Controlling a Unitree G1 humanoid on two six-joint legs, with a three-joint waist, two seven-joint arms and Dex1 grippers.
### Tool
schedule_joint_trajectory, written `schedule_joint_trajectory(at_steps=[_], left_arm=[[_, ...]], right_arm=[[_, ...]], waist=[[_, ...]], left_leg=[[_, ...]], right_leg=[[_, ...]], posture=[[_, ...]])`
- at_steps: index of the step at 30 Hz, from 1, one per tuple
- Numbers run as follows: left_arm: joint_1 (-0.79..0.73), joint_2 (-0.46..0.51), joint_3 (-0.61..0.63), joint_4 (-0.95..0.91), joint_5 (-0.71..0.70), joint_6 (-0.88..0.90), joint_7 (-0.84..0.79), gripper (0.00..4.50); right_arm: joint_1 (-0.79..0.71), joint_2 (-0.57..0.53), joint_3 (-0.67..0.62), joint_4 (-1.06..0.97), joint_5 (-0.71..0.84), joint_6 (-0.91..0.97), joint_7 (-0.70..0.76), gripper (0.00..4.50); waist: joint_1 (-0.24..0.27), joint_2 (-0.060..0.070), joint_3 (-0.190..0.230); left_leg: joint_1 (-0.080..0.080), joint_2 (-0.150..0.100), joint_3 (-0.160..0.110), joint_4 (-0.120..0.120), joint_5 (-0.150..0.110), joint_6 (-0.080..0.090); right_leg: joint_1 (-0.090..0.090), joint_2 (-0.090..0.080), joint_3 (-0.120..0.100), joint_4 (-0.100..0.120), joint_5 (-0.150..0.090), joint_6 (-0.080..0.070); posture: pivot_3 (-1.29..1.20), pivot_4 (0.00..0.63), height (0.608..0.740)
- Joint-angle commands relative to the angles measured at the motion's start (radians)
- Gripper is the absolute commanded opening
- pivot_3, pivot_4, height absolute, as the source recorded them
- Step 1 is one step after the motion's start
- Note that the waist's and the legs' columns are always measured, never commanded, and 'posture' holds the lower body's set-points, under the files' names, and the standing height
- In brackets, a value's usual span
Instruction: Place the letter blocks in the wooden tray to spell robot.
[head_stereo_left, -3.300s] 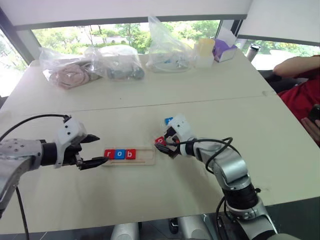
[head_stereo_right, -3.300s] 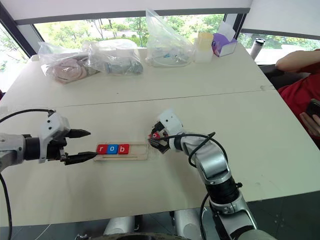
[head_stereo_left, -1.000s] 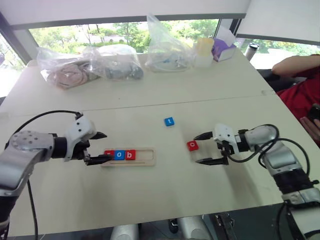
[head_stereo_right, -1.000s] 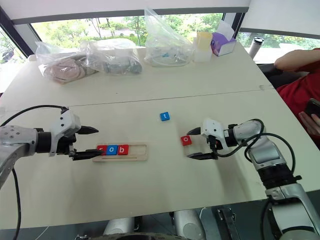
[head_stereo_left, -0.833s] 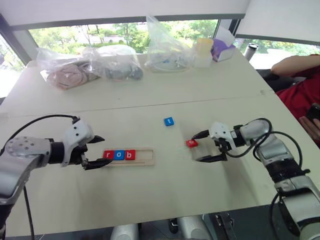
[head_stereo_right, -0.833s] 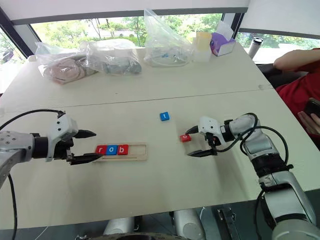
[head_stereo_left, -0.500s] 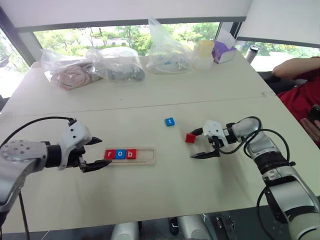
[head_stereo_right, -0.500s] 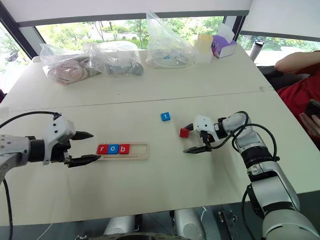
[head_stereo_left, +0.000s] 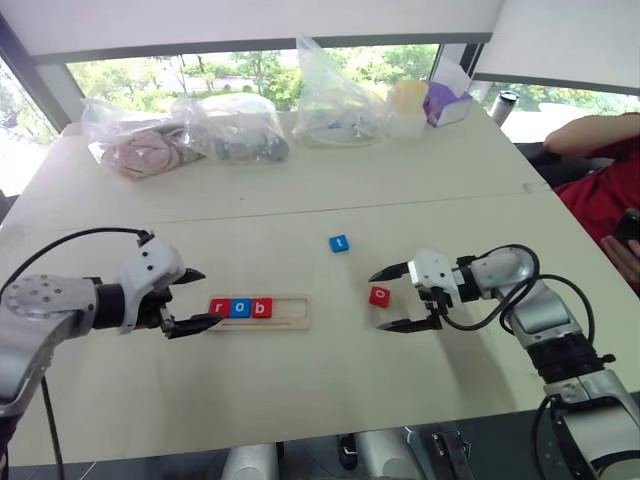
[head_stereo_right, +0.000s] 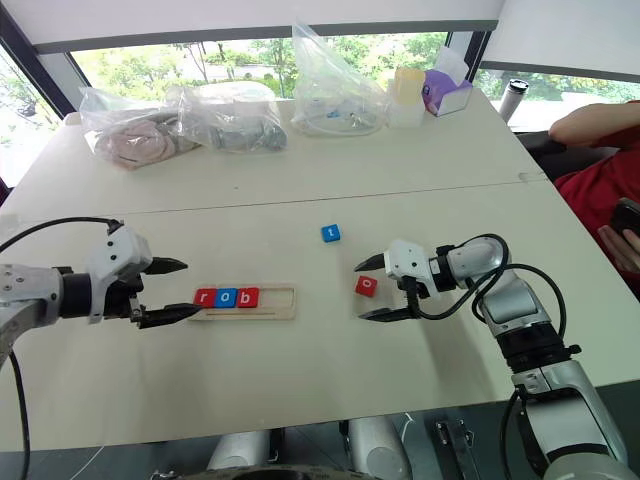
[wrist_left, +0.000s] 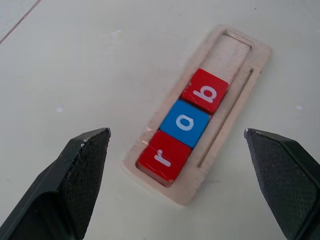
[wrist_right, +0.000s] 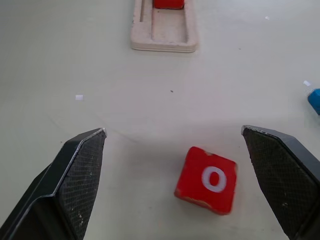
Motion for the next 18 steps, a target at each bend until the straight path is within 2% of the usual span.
schedule_joint_trajectory(at_steps=[1, 14, 16, 18], left_arm=[[-0.020, 0.007, -0.006, 0.009, 0.006, -0.022, -0.004, 4.50], [-0.002, 0.012, 0.008, 0.002, 0.001, -0.022, 0.004, 4.50], [-0.014, 0.012, -0.002, 0.011, 0.005, -0.026, 0.003, 4.50], [-0.027, 0.010, -0.013, 0.022, 0.009, -0.031, 0.002, 4.50]], right_arm=[[-0.021, 0.013, -0.020, 0.051, -0.018, -0.019, -0.051, 4.46], [0.086, 0.004, -0.037, -0.042, -0.003, 0.159, -0.155, 4.46], [0.104, 0.011, -0.050, -0.067, 0.026, 0.201, -0.161, 3.93], [0.113, 0.024, -0.053, -0.075, 0.034, 0.220, -0.177, 3.10]], waist=[[0.000, 0.000, 0.000], [0.001, 0.000, 0.000], [0.001, 0.000, 0.000], [0.002, 0.000, 0.000]], left_leg=[[0.000, 0.000, 0.000, 0.000, 0.000, 0.000], [-0.001, 0.000, 0.000, -0.001, 0.000, 0.000], [-0.001, 0.000, 0.000, -0.001, 0.000, 0.000], [-0.001, 0.000, 0.000, -0.001, 0.000, 0.000]], right_leg=[[0.000, 0.000, 0.000, 0.000, 0.000, 0.000], [-0.002, 0.000, 0.000, 0.000, 0.000, 0.001], [-0.001, 0.000, 0.000, 0.000, 0.000, 0.000], [-0.001, 0.000, 0.000, 0.000, 0.000, 0.000]], posture=[[0.00, 0.150, 0.740], [0.00, 0.150, 0.740], [0.00, 0.150, 0.740], [0.00, 0.150, 0.740]])
